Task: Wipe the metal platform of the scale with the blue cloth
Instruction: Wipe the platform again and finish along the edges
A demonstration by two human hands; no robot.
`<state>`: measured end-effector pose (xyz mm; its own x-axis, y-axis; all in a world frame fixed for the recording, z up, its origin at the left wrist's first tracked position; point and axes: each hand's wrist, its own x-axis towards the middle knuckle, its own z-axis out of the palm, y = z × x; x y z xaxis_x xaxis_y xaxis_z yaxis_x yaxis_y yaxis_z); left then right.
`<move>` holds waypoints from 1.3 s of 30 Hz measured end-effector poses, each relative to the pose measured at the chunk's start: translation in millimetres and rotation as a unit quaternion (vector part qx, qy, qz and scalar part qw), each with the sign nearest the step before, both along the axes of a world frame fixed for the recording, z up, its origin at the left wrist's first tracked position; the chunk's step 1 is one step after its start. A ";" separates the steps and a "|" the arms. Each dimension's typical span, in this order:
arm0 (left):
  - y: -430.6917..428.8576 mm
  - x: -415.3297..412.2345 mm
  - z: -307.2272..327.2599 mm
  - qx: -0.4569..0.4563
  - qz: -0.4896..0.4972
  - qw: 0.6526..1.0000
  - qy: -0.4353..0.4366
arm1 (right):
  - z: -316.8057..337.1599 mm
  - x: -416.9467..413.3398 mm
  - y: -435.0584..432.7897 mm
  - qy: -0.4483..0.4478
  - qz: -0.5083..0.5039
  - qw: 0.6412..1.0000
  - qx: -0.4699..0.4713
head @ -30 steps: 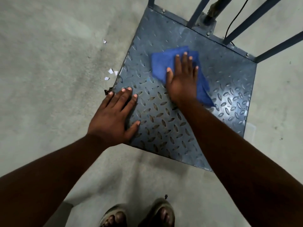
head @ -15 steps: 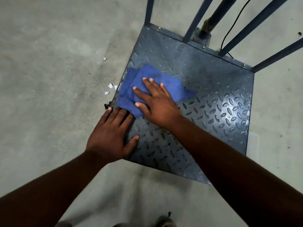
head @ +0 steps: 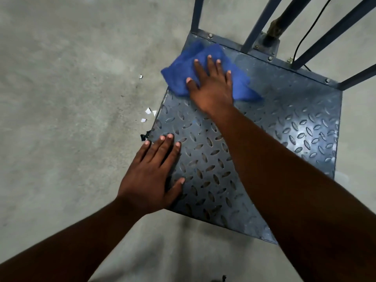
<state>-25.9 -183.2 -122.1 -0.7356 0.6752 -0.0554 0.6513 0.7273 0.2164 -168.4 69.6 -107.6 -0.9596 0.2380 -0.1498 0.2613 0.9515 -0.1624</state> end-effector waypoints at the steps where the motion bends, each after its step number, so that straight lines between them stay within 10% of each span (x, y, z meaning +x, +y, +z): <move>1: 0.1 0.0 0.0 -0.001 0.000 1.000 -0.001 | 1.8 -4.9 -6.4 -0.004 -0.008 1.000 0.001; 6: 0.9 -0.2 0.8 0.021 0.006 1.000 -0.002 | 12.6 22.2 -79.5 -0.048 0.340 0.939 -0.030; 11: -0.3 2.8 0.2 0.044 0.001 0.999 -0.001 | 28.0 24.5 -132.8 -0.215 0.440 0.872 0.016; 17: -1.9 2.8 -3.3 0.047 -0.013 0.999 -0.022 | 24.5 13.2 -112.0 -0.168 0.399 0.899 0.073; 25: -1.4 2.5 -4.0 0.045 -0.018 0.999 -0.001 | 3.2 -50.9 -38.9 -0.013 0.053 0.998 -0.011; 32: -1.4 1.7 -5.6 0.041 -0.018 0.999 -0.009 | -0.5 9.2 -92.4 -0.037 0.399 0.916 0.013; 39: 0.3 1.0 -4.9 0.045 -0.022 0.999 0.005 | 19.7 -96.8 0.5 -0.017 0.202 0.960 0.191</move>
<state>-24.9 -183.0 -127.0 -0.7056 0.7085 0.0147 0.6845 0.6760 0.2729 -265.2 70.1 -87.9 -0.9814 -0.1086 -0.1582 -0.1424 0.9648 0.2210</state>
